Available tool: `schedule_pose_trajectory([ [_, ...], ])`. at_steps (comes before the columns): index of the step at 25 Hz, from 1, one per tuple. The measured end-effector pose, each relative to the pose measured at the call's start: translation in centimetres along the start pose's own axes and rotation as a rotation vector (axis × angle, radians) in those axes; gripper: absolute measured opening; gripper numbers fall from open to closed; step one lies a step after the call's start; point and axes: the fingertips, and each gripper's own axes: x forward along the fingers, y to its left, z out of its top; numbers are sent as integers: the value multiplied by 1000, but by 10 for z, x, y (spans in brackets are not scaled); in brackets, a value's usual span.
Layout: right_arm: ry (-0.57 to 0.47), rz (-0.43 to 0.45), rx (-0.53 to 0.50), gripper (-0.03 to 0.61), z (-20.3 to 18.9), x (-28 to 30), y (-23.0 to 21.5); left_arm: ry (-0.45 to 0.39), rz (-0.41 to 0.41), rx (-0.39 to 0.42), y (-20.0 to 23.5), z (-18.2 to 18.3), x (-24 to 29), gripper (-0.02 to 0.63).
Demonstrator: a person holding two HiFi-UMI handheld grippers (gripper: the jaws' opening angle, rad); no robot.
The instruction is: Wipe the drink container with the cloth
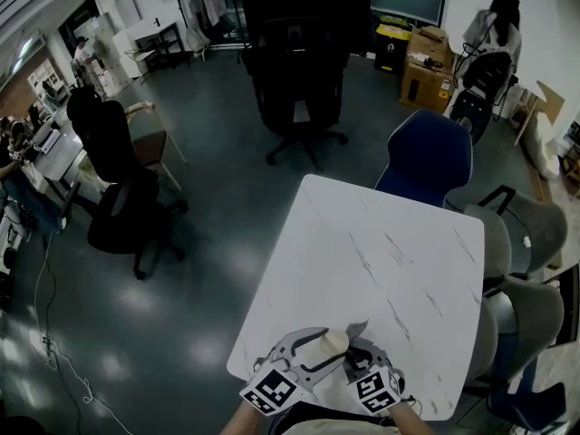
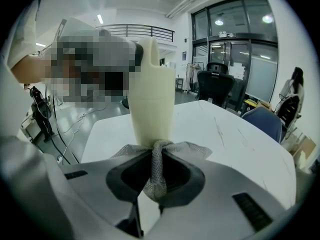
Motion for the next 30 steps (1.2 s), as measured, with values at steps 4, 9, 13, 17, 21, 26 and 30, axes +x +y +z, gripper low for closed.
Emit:
schedule_pose_trajectory([
  [4, 22, 2, -6, 57, -7, 10, 0, 5, -31, 11, 1, -1, -1, 255],
  [9, 52, 10, -7, 57, -17, 19, -1, 16, -86, 31, 1, -1, -1, 255],
  [13, 69, 16, -20, 57, -22, 26, 0, 32, -129, 54, 1, -2, -2, 255],
  [17, 82, 21, -21, 57, -26, 31, 1, 48, -164, 62, 1, -3, -2, 255],
  [21, 92, 21, -27, 57, -31, 34, 1, 65, -201, 80, 0, -3, 0, 255],
  [26, 99, 26, -25, 57, -30, 34, 2, 84, -247, 102, 1, -1, -1, 255],
  [30, 88, 30, -35, 57, -24, 29, 3, 99, -285, 119, 1, -2, 0, 255],
])
